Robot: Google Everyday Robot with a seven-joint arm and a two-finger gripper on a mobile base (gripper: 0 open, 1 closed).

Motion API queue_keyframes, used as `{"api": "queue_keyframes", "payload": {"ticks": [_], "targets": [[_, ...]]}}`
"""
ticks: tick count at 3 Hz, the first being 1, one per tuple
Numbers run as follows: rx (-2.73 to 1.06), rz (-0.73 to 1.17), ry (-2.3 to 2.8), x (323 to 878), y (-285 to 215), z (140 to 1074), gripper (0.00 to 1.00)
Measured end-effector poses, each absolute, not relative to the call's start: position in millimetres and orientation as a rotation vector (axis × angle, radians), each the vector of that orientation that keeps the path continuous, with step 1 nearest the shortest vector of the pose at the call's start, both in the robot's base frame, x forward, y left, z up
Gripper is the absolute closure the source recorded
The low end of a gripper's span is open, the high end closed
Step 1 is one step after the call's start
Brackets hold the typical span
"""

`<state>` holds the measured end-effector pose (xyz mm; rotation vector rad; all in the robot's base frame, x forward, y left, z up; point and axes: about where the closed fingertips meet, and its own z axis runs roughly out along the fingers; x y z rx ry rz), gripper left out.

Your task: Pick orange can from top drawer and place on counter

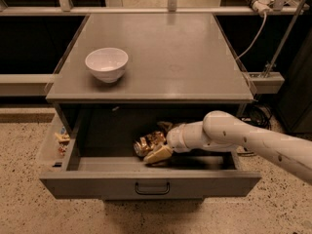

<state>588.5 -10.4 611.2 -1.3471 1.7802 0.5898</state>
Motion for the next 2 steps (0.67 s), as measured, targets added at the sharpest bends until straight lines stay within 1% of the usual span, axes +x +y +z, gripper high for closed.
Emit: {"api": "queue_keyframes", "payload": {"ticks": [2], "targets": [[-1.347, 0.590, 1.780, 588.5, -10.3, 611.2, 0.66]]}}
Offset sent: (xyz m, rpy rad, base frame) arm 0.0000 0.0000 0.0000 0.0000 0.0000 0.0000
